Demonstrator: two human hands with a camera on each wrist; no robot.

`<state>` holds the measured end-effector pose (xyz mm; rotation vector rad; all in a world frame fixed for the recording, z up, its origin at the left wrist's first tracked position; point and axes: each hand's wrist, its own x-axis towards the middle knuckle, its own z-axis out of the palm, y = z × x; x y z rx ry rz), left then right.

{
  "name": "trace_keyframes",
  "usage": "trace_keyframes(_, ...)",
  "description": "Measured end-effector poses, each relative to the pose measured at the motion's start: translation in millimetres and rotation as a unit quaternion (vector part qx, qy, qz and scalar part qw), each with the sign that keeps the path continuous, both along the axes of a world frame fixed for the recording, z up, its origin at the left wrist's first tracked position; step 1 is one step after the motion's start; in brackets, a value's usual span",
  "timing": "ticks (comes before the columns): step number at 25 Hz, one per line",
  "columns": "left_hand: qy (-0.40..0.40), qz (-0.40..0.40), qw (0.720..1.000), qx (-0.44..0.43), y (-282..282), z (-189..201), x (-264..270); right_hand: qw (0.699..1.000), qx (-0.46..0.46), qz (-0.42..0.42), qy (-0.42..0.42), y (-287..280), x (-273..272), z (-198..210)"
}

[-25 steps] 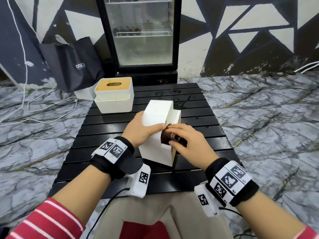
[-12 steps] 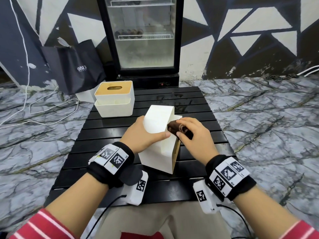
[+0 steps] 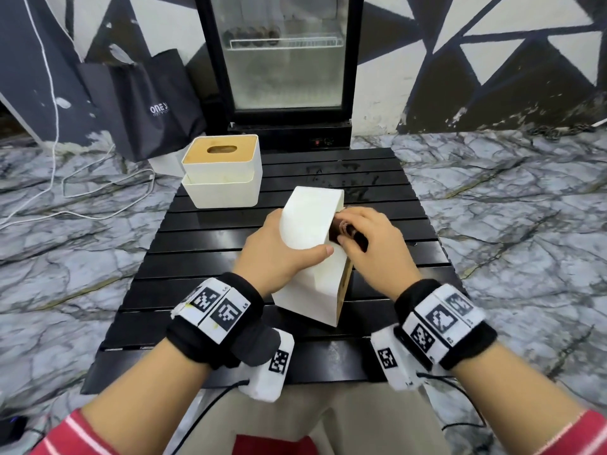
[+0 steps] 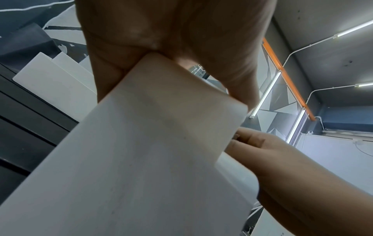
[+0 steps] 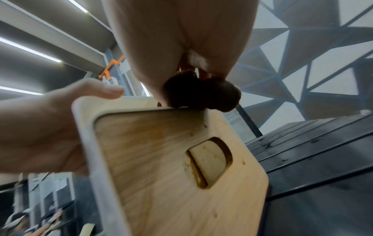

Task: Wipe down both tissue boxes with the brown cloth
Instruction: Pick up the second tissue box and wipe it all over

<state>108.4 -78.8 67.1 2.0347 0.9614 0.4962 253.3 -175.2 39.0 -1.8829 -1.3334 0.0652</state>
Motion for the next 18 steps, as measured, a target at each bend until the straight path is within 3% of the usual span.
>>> trace_keyframes(18, -0.001, -0.021, 1.000, -0.011, 3, -1, 1, 0.999, -0.022, 0.024, 0.014, 8, 16, 4)
